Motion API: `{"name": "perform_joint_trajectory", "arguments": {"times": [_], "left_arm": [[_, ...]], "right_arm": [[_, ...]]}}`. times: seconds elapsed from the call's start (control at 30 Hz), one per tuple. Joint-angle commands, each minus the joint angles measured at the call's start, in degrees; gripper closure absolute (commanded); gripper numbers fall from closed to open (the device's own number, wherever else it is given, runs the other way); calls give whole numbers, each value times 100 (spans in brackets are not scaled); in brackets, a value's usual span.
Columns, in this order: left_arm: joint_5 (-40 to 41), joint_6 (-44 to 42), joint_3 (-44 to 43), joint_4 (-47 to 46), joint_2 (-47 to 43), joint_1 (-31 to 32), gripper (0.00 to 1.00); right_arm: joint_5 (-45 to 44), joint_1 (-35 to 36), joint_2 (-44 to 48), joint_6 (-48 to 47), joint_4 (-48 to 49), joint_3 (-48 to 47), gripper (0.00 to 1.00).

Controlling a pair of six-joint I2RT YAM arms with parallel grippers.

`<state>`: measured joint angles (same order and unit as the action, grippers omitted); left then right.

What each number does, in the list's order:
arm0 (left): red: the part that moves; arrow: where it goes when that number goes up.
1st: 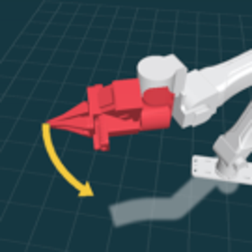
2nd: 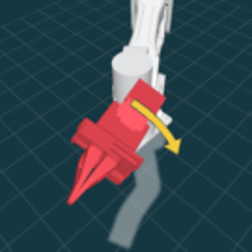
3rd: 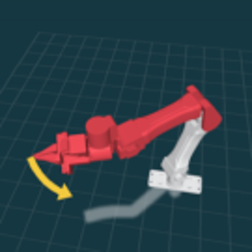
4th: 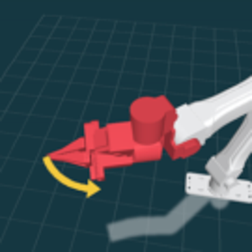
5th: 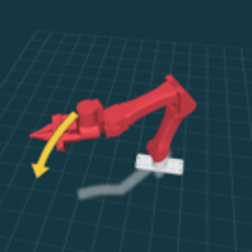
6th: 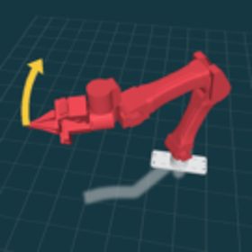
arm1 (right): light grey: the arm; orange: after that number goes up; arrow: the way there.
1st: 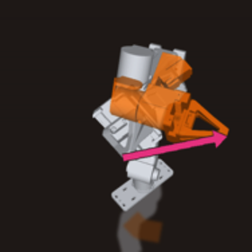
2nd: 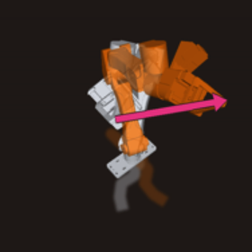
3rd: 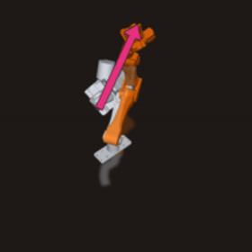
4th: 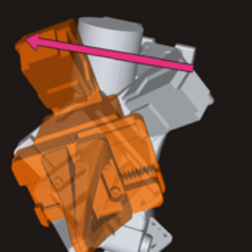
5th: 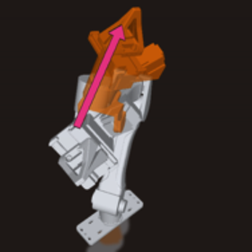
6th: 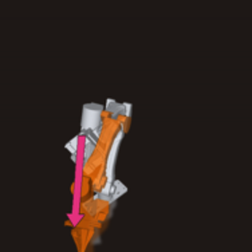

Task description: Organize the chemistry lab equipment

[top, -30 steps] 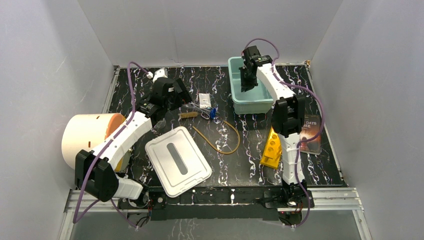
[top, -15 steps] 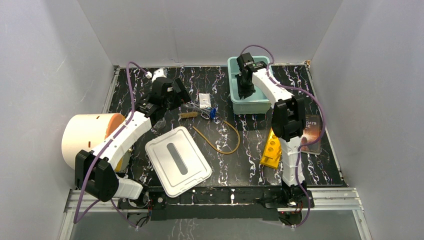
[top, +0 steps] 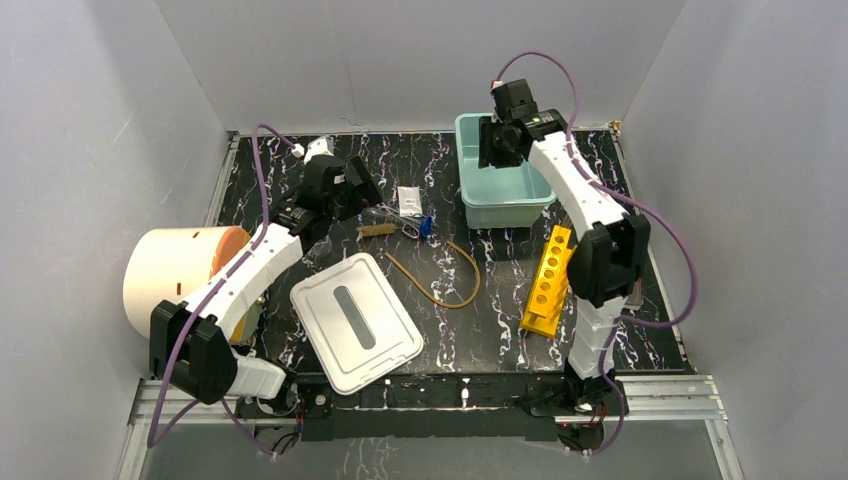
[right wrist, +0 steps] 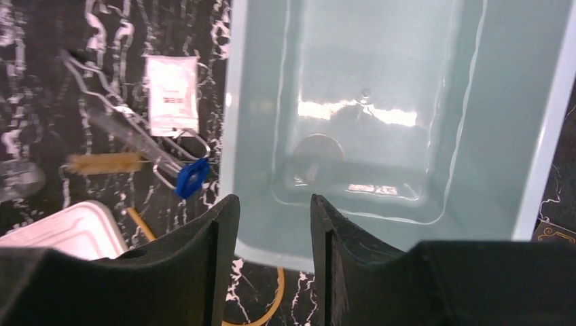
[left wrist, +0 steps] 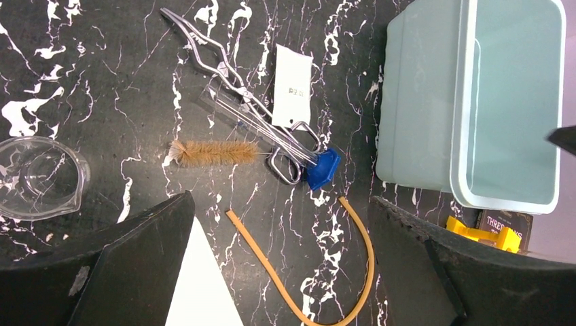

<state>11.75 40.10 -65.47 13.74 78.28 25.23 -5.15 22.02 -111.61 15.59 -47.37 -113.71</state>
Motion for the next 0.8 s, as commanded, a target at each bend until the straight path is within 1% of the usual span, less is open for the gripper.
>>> {"name": "perform_joint_trajectory", "arguments": {"times": [0.0, 0.07, 0.1, 0.13, 0.23, 0.3, 0.37, 0.43, 0.57, 0.63, 0.67, 0.73, 0.77], "left_arm": [[-6, 259, 34, 223, -234, -293, 2], [-276, 451, -62, 444, -199, -772, 2], [-311, 545, -132, 629, -173, -1053, 2], [-282, 573, -195, 776, -151, -1183, 2], [109, 447, -231, 1166, -117, -1368, 2], [147, 443, -220, 1437, -21, -1478, 2], [338, 539, -201, 1799, 91, -1518, 5], [511, 584, -74, 1970, 152, -1555, 7], [453, 377, -52, 1942, 278, -1721, 19], [474, 303, -235, 2137, 539, -1863, 27], [485, 282, -297, 2228, 663, -1920, 33], [467, 212, -250, 2176, 819, -1974, 42], [405, 183, -193, 2116, 876, -2001, 45]], "right_arm": [[580, 24, 738, 69, 801, 565, 48], [916, 77, 945, 90, 1045, 801, 47], [982, 143, 1025, 92, 1168, 905, 46], [1001, 259, 1090, 104, 1257, 984, 46], [1076, 531, 1166, 198, 1453, 1147, 44], [1098, 742, 1140, 221, 1540, 1194, 44], [1112, 956, 1073, 188, 1581, 1191, 44], [1128, 1152, 966, 144, 1580, 1160, 44], [1192, 1460, 780, 166, 1603, 1140, 43], [1196, 1600, 706, 212, 1616, 1161, 43], [1207, 1660, 659, 236, 1636, 1181, 43], [1213, 1774, 581, 273, 1650, 1193, 43], [1212, 1828, 554, 284, 1659, 1193, 43]]}}
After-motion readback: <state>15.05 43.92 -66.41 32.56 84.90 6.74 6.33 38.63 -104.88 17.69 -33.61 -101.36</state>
